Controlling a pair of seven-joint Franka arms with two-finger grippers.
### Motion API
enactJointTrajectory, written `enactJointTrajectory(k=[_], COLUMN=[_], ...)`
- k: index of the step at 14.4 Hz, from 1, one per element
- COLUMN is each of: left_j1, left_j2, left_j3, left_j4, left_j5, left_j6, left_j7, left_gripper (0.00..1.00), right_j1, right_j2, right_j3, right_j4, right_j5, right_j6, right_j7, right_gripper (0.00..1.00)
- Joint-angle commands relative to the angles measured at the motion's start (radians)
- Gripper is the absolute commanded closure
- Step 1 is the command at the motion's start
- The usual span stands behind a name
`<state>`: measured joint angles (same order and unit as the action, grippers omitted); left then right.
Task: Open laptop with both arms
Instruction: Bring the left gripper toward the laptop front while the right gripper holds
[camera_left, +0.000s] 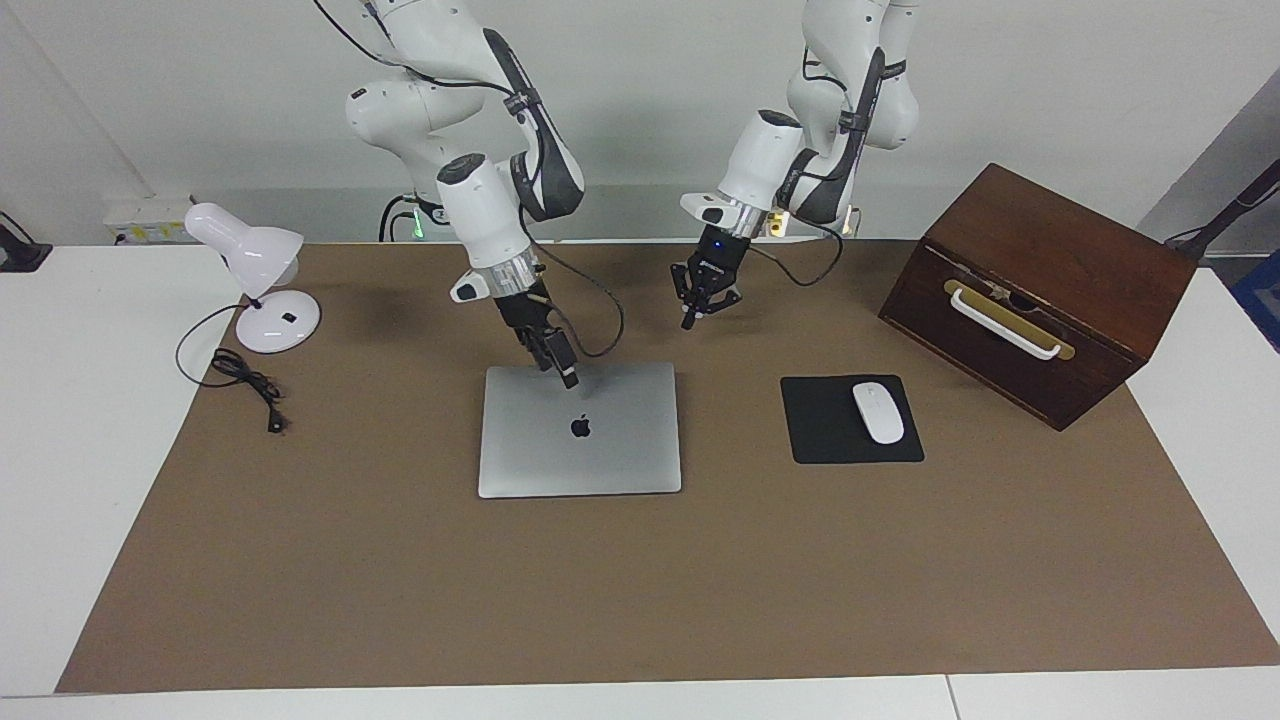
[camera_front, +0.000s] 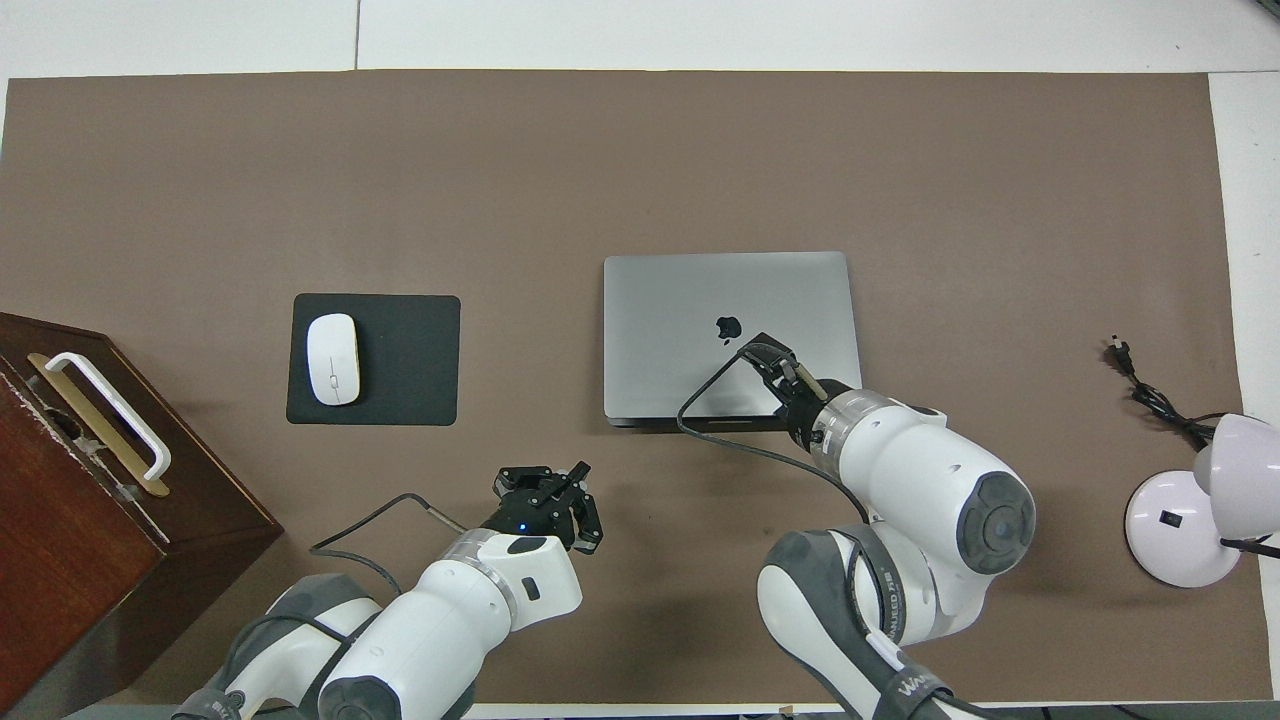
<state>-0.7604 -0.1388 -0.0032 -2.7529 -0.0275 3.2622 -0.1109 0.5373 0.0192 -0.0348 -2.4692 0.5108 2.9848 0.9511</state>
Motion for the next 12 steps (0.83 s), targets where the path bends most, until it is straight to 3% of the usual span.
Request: enactJointTrajectory(k=[1,4,7,12], left_j1=[-0.046,-0.062,-0.086,-0.085], left_j2=[0.051,0.146,0.199,0.267], left_j3=[0.015,0.016,0.017,0.020], left_j4=[-0.018,-0.013,0.027,0.114], left_j5=[-0.011,-0.029,-0.084,-0.084], left_j6=[0.106,0.232,0.243,0.243], left_j7=[-0.056,-0.061,-0.062,-0.061], left_gripper=[1.00,1.00,1.00,1.00], right_j1=[0.036,0.044,0.043,0.007], right_j2=[-0.002,-0.077,-0.142,-0.150], right_j3=[0.001,0.001,0.001,-0.001], right_j4=[0.013,0.013,0.009,-0.011], right_j5=[0.037,0.040,0.041,0.041], right_j6=[-0.004,-0.111,-0.196,-0.205], right_j7=[0.007,0.041,0.051,0.000], right_gripper=[0.00,0.00,0.00,0.00])
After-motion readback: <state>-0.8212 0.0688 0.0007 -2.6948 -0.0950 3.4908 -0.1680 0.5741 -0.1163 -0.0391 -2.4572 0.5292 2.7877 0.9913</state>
